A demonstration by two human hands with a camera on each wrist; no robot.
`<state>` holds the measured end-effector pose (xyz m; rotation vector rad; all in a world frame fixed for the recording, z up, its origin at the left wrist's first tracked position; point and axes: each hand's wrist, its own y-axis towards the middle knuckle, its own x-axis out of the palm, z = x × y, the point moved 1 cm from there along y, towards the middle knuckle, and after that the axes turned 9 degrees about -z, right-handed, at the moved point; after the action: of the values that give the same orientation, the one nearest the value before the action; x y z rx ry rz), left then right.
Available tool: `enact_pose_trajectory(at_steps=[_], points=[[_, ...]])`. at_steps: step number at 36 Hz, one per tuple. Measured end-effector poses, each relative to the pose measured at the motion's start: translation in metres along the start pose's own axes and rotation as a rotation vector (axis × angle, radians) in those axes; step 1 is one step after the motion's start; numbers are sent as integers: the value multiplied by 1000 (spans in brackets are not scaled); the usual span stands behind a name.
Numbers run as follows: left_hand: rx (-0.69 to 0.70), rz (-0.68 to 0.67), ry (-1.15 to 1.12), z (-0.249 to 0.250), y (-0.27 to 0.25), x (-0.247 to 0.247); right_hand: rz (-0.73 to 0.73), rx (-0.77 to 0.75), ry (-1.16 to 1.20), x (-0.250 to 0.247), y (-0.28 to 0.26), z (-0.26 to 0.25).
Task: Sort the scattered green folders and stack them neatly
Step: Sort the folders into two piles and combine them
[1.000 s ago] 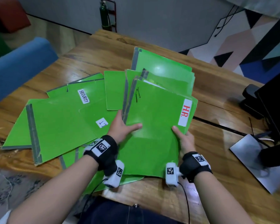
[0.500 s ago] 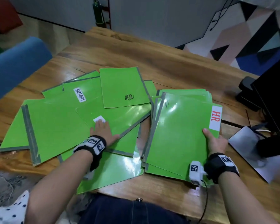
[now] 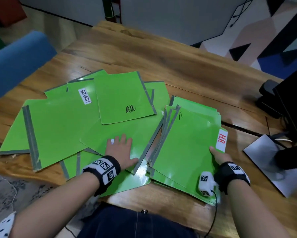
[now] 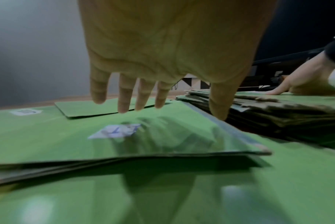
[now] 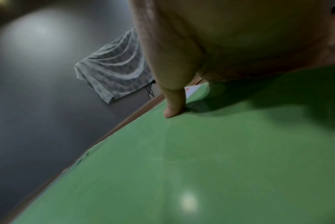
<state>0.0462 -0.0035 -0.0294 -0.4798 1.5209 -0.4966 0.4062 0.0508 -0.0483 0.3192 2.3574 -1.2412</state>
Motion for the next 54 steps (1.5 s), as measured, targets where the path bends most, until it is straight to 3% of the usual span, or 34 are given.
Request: enact_pose_trajectory(at_steps=[3, 7, 13, 15, 19, 20, 24, 27, 34, 38, 40, 42, 44, 46, 54], points=[[4, -96, -60, 0, 13, 3, -14, 9, -23, 0, -1, -2], [27, -162, 38, 8, 16, 10, -30, 15, -40, 0, -3, -4], [236, -147, 221, 29, -5, -5, -42, 21, -62, -1, -5, -6], [219, -112, 117, 23, 2, -16, -40, 23, -71, -1, -3, -6], [33, 164, -81, -5, 29, -40, -24, 12, -84, 0, -2, -3], [-27, 182, -84, -14, 36, -44, -20, 11, -85, 0, -2, -3], [-223, -15, -60, -49, 54, -43, -13, 12, -95, 0, -3, -3], [-165, -134, -27, -59, 56, -25, -15, 10, -108, 0, -3, -3], [23, -180, 273, -39, 24, -14, -13, 12, -134, -2, -4, -2], [52, -51, 170, -31, 18, -18, -5, 14, -137, -1, -6, -2], [-12, 98, 5, -35, 23, -23, 2, 17, -134, 0, -7, -2], [-143, 143, -153, -44, 32, -24, 5, 14, -138, 0, -9, -2], [-211, 29, -258, -50, 38, -18, 1, 21, -143, 1, -10, -2], [-178, -97, -247, -50, 41, -6, -3, 24, -143, 0, -8, -2], [-63, -190, -19, -64, 29, 14, -58, 29, -170, -6, 0, -3]])
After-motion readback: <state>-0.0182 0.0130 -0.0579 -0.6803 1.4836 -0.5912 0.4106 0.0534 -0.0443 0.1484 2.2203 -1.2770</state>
